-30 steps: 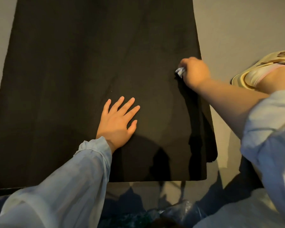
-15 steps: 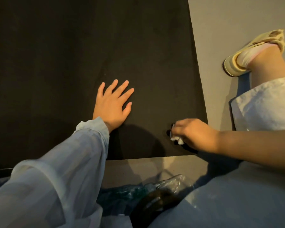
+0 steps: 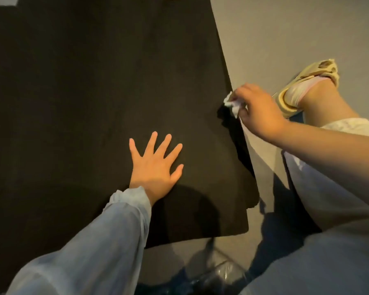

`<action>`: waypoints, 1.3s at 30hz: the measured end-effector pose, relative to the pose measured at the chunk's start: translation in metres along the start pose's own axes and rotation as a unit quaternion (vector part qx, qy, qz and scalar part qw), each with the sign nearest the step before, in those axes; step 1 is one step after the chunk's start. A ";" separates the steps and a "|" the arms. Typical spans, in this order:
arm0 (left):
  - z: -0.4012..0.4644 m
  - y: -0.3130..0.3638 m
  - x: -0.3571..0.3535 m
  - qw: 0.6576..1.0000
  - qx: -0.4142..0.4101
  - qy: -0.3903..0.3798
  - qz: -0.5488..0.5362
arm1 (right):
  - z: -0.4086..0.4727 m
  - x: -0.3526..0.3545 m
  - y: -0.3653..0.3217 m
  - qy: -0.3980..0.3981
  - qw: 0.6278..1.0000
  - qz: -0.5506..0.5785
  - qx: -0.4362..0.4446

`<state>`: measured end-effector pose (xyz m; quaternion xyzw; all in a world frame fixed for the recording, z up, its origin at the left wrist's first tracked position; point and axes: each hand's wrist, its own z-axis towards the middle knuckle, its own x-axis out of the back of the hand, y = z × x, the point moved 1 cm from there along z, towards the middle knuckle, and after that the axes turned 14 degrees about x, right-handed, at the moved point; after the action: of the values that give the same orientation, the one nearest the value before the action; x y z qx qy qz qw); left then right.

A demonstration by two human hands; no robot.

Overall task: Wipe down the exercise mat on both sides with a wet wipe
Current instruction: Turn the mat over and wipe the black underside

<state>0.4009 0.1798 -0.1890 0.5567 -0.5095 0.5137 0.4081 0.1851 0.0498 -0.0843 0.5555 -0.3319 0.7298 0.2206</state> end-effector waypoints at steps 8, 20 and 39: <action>-0.006 0.000 0.008 0.993 -0.031 0.082 -0.075 | 0.073 -0.040 0.059 0.122 0.978 0.034 -0.167; 0.002 0.000 0.005 1.000 0.009 0.011 -0.011 | -0.012 -0.038 0.024 -0.121 0.984 0.114 -0.061; -0.006 0.023 0.051 0.980 0.045 -0.183 -0.065 | -0.144 -0.018 -0.077 -0.190 0.947 0.200 -0.164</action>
<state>0.3749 0.1743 -0.1399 0.6910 -0.5145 0.3980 0.3153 0.1480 0.2080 -0.1062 0.5622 -0.5874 0.5749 0.0913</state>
